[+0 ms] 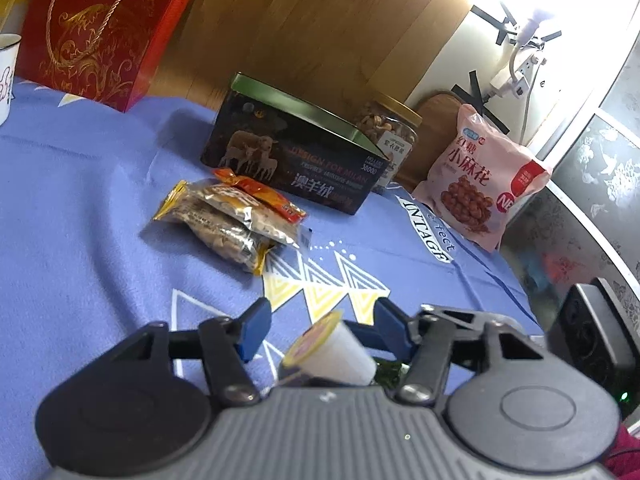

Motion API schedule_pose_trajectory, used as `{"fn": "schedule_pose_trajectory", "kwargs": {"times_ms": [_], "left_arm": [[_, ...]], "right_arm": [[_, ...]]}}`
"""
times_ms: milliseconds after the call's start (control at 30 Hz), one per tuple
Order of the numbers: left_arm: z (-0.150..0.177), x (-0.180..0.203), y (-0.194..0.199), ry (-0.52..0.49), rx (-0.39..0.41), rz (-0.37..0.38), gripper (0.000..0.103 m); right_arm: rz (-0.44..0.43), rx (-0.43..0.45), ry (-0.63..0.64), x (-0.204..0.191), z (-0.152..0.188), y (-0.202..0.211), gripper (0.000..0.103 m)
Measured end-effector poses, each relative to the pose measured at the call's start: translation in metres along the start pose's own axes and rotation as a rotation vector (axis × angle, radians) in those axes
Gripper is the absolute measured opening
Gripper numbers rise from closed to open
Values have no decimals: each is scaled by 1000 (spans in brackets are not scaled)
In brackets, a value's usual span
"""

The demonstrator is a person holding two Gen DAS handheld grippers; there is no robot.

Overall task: Organize snacks
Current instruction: 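Carry the white cup with the right gripper and drop it into the tin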

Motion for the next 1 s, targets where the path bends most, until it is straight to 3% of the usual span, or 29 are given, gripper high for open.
{"fn": "schedule_pose_trajectory", "kwargs": {"times_ms": [300, 367, 400, 567, 767, 1000], "left_arm": [[10, 11, -6, -36, -37, 50, 53], [15, 10, -11, -33, -60, 46, 43], [18, 8, -14, -32, -72, 39, 43], [11, 2, -13, 12, -55, 59, 39], [-44, 22, -27, -44, 49, 74, 38], [-128, 32, -98, -123, 165, 52, 39]], "right_arm": [[34, 10, -44, 4, 8, 21, 47], [32, 5, -50, 3, 8, 18, 46], [25, 1, -51, 2, 7, 17, 34], [24, 6, -49, 2, 3, 18, 32], [84, 113, -44, 26, -34, 11, 32], [248, 221, 5, 90, -89, -29, 32]]}}
Point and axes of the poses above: each gripper's, at about its wrist camera, not at the fingertips, and y roughly against the way its jaws point, x to its right, z to its underside, the point moved 7 cm from there along -y, roughly the way its jaws point, and after that the axes turned 14 degrees about x, right-handed, at the moved point
